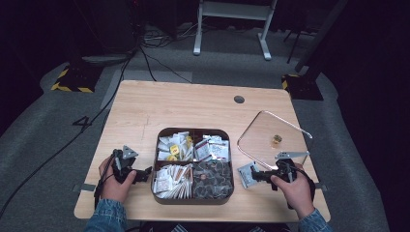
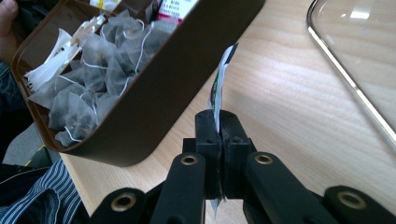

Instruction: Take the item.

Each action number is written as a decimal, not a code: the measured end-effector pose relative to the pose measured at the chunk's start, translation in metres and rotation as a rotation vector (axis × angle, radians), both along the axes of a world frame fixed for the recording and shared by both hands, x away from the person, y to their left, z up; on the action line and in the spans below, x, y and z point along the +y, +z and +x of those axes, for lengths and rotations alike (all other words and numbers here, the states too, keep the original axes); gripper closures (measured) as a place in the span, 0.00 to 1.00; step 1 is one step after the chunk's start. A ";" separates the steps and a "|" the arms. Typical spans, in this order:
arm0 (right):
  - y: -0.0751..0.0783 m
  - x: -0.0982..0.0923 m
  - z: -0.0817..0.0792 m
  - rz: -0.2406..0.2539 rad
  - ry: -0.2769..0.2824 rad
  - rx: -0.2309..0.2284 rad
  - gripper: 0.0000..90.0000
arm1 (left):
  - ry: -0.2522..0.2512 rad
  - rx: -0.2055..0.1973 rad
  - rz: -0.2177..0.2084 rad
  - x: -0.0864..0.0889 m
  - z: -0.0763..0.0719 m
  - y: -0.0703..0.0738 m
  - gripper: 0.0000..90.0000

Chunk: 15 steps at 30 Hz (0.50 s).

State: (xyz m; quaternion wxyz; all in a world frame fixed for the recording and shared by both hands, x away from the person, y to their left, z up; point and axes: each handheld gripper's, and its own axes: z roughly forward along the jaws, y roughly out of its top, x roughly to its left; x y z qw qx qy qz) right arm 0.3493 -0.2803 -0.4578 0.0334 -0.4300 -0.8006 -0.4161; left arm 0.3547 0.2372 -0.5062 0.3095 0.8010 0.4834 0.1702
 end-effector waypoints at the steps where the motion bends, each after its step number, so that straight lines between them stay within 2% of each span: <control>1: 0.000 0.000 0.000 0.000 0.000 0.000 0.99 | 0.000 0.000 0.000 0.000 0.000 0.000 0.00; 6: -0.009 0.000 0.002 0.001 0.004 0.030 0.97 | -0.002 0.003 0.000 -0.001 0.002 0.000 0.00; 15: -0.018 -0.005 0.006 -0.013 -0.026 0.030 0.91 | -0.001 0.000 0.002 -0.002 0.003 0.000 0.00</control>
